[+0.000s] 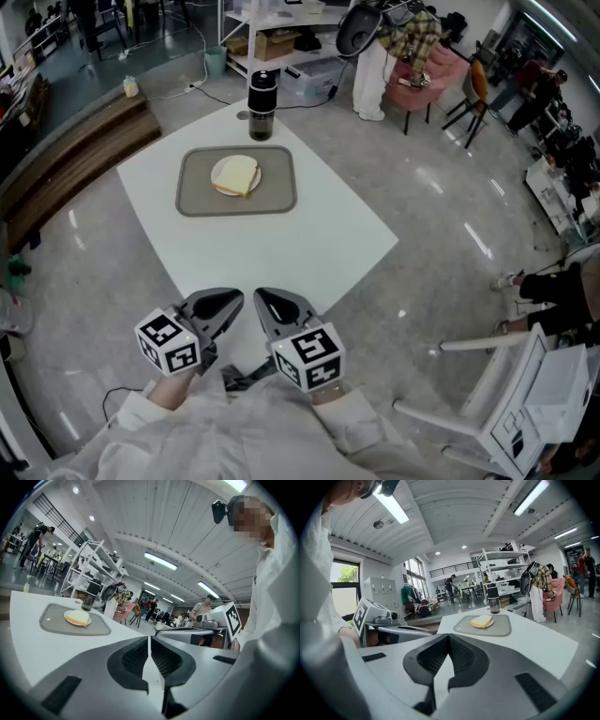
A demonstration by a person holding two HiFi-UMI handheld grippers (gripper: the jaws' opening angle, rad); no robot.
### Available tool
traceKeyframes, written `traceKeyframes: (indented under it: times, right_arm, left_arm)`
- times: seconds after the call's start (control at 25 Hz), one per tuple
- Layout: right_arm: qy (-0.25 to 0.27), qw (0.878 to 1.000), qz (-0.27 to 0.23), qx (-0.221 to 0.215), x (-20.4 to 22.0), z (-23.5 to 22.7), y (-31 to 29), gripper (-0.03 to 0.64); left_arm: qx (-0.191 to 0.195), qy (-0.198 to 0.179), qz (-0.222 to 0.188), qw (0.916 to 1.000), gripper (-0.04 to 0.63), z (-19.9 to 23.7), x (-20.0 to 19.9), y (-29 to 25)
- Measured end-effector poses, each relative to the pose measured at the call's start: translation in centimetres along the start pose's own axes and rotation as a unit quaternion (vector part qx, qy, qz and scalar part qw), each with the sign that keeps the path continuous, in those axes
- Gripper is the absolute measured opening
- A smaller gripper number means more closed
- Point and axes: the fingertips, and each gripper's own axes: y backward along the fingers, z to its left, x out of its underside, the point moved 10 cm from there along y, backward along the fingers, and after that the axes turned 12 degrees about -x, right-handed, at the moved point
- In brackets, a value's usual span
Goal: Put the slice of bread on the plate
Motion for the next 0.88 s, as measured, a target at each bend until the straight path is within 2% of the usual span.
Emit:
traceKeyframes:
  times: [0.52,0.68,0.88]
  right_arm:
    - [0.012,1.0,-0.001,0.005,-0.9,-0.6,-0.1,0.014]
    - [0.009,1.0,0.0,0.005,-0.8,-0.7,0.1,0.014]
    - [-0.019,1.0,-0.013,0.001,-0.5,-1.1,0.8,0.014]
  left_arm:
    - [-0.002,-0.028,0.007,0.9996,0.025,0.1,-0.9,-0.4]
    - [0.0,-0.026,0.005,0.9996,0.025,0.1,-0.9,-0.7]
    - [0.003,-0.008,0.0,1.0,0.025,-0.1,-0.9,-1.0]
